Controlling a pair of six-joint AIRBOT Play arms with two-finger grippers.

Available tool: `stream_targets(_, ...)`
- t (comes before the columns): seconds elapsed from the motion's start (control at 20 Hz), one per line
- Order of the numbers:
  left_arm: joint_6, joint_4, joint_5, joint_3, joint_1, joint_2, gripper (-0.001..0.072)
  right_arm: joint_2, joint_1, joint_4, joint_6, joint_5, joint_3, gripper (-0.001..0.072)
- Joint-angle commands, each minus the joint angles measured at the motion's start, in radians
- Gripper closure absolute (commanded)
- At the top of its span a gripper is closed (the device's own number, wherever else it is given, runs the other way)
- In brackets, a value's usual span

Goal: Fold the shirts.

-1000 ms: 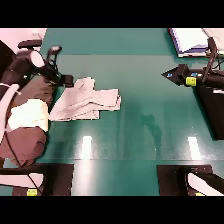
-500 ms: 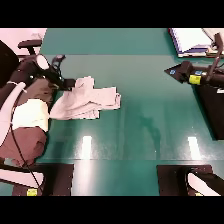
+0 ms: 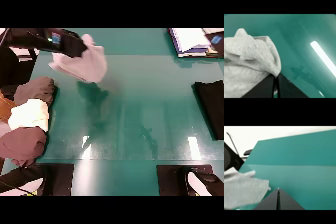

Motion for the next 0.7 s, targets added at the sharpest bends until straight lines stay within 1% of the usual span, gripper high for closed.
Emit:
stream_targets(0.0, 0.016, -0.005, -0.024, 0.003, -0.211, -0.011, 0.0686, -0.035, -0.067, -0.034, 0.003, 0.124, 0.128, 0.0700)
stream_targets(0.05, 0.035, -0.006, -0.015, -0.012, -0.254, -0.032, 0.0683, -0.053, -0.080, -0.034, 0.004, 0.153, 0.151, 0.0700)
stream_targets(0.1, 0.060, -0.006, 0.002, -0.029, -0.289, -0.059, 0.0563, -0.068, -0.090, -0.034, 0.003, 0.177, 0.166, 0.0700)
stream_targets(0.15, 0.065, -0.006, 0.033, -0.046, -0.313, -0.084, 0.0216, -0.080, -0.093, -0.034, 0.004, 0.196, 0.175, 0.0700)
stream_targets(0.2, 0.064, -0.006, 0.061, -0.056, -0.317, -0.109, 0.0065, -0.090, -0.093, -0.034, 0.004, 0.207, 0.176, 0.0700)
stream_targets(0.3, 0.052, 0.053, 0.099, -0.057, -0.282, -0.154, 0.0066, -0.106, -0.092, -0.033, 0.004, 0.230, 0.175, 0.0700)
stream_targets(0.4, 0.001, 0.074, 0.097, -0.057, -0.184, -0.187, 0.0066, -0.118, -0.074, -0.034, 0.004, 0.236, 0.175, 0.0700)
stream_targets(0.5, -0.033, 0.049, 0.052, -0.072, -0.077, -0.235, 0.0066, -0.121, -0.056, -0.034, 0.003, 0.235, 0.175, 0.0700)
stream_targets(0.65, -0.027, -0.066, 0.047, -0.130, 0.013, -0.339, 0.0066, -0.121, -0.035, -0.035, 0.003, 0.234, 0.175, 0.0699)
